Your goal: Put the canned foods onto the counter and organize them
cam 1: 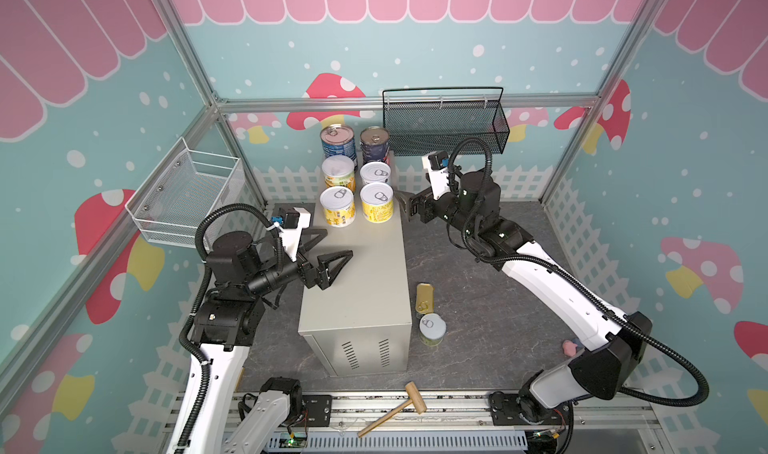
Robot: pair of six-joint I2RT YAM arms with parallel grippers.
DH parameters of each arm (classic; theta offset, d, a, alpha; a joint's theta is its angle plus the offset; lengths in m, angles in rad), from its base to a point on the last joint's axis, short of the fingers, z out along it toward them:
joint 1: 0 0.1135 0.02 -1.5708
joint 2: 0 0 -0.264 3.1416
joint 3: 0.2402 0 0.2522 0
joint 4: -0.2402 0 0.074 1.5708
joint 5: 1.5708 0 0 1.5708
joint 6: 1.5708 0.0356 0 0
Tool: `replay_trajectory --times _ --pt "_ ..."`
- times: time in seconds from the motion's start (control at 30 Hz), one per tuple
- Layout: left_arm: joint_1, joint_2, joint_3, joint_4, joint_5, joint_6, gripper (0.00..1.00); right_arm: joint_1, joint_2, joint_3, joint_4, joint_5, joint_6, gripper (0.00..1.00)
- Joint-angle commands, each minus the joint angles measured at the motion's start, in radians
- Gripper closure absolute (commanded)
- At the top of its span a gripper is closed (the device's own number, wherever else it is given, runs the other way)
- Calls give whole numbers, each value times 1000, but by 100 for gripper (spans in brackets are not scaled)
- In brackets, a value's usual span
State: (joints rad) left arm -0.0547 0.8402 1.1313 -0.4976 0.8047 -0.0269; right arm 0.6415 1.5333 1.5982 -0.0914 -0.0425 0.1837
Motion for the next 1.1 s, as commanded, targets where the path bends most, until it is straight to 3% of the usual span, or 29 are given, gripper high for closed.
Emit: replay_trajectory --times 0.0,0.13,0.37,0.57,1.07 --pt "4 -14 -13 12 13 1 1 1 24 37 -8 -24 -20 1" --pt "4 -15 -12 13 11 1 1 0 27 39 -7 -36 -19 0" --pt "4 -13 -13 13 14 1 1 -2 -6 13 -22 61 -31 1" --pt "5 -10 -11 13 11 -2 1 -6 -36 2 -37 78 -39 0" --pt "4 -19 -18 21 3 -6 1 -3 99 245 -199 -96 -10 0"
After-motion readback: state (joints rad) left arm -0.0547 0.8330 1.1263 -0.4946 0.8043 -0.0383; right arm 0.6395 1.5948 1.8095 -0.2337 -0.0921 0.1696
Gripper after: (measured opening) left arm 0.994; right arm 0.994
